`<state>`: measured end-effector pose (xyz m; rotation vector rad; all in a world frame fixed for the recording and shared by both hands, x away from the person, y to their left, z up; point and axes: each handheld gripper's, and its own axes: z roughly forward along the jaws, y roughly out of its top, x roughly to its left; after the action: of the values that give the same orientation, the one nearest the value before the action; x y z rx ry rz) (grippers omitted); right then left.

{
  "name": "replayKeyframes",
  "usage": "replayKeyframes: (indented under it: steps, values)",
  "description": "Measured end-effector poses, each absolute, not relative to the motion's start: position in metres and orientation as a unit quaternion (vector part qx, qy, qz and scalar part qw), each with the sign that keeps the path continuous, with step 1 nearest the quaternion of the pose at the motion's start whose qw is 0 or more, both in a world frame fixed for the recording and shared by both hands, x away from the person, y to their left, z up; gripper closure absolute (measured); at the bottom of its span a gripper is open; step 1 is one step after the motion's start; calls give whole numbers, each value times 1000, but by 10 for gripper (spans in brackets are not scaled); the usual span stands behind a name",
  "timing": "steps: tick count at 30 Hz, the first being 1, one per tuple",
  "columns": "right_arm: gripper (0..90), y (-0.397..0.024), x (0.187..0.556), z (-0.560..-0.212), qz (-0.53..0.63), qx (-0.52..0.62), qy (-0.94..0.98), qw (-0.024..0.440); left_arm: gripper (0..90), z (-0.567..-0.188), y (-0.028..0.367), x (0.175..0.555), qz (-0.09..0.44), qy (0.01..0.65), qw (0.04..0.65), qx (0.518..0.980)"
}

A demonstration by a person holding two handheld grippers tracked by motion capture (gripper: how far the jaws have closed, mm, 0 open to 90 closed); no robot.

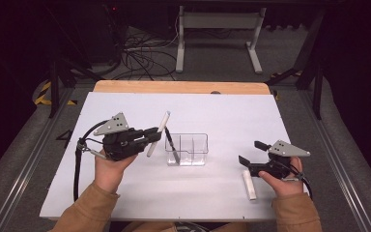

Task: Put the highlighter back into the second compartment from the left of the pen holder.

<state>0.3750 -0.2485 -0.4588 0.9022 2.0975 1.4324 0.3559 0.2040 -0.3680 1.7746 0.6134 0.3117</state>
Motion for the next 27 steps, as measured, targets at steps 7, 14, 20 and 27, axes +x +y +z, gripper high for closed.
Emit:
replayKeyframes:
  steps: [7, 14, 20, 27]
  values:
    - [141, -248, 375, -459, 519, 326, 759, 219, 783, -368, 195, 363, 135, 245, 601, 748]
    - [141, -248, 376, -460, 519, 326, 759, 219, 783, -369, 183, 372, 137, 238, 604, 748]
    - [141, -248, 376, -460, 519, 326, 760, 219, 783, -370, 169, 379, 133, 239, 612, 742]
    - [141, -250, 375, -460, 519, 329, 758, 217, 783, -370, 155, 386, 129, 235, 613, 743]
